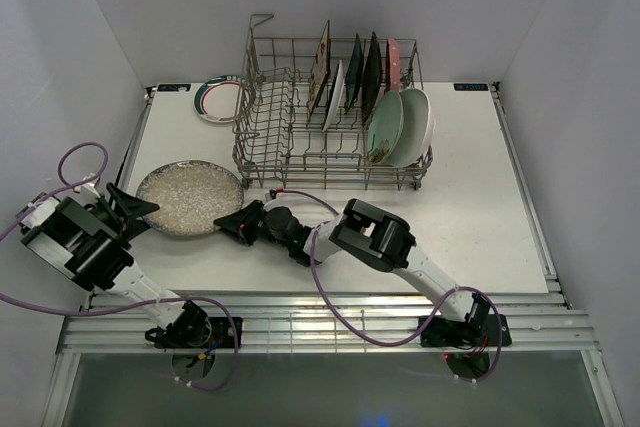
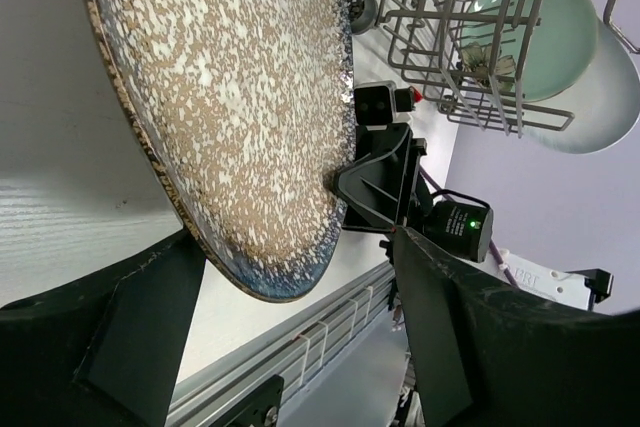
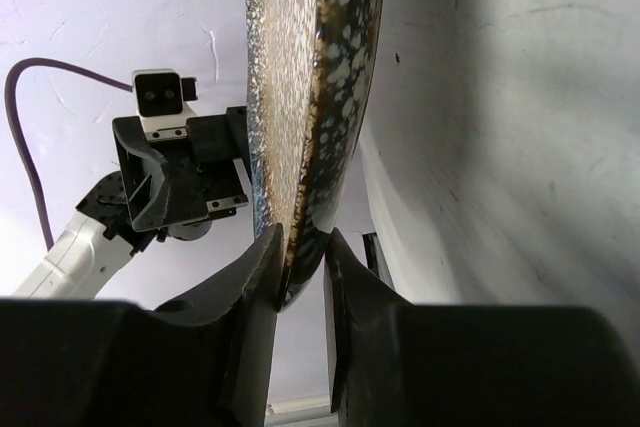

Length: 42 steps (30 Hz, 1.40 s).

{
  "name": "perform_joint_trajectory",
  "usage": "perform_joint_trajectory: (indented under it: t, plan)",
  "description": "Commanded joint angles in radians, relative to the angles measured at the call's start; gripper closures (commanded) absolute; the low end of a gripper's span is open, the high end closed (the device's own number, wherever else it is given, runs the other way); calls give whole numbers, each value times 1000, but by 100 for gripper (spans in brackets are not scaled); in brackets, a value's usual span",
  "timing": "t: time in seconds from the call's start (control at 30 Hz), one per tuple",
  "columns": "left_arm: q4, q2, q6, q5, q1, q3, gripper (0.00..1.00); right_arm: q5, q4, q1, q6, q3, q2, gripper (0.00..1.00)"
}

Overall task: Load the plates into the dish rack
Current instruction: Pick up the plate from the corner of the board.

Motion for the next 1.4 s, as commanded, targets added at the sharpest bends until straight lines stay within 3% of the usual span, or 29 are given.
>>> perform_joint_trajectory:
  t: [0.0,0.23,0.47,0.67,0.83,1.0,1.17,1.37]
  plan:
    - [2,-41,64,63,5,59,15,-5,86,17,52,-34,-60,92]
    - [82,-148,68,-32,5,43,15,-14,112,22,53,-40,-75,92]
    - [208,-352,49,-170,5,-9,14,-15,139,28,55,-58,-86,92]
    - [228,-425,121,-221,7,0,14,-21,142,31,53,-63,-98,92]
    - [255,-559,296,-232,4,-27,12,-28,138,43,43,-65,-115,92]
    - [279,-673,399,-233,-1,-69,2,-20,139,68,33,-78,-132,92]
    - [280,-808,677,-201,-5,-171,2,-3,115,84,-8,-94,-164,92]
    - [351,-922,821,-181,-5,-254,2,-8,64,83,-42,-97,-207,92]
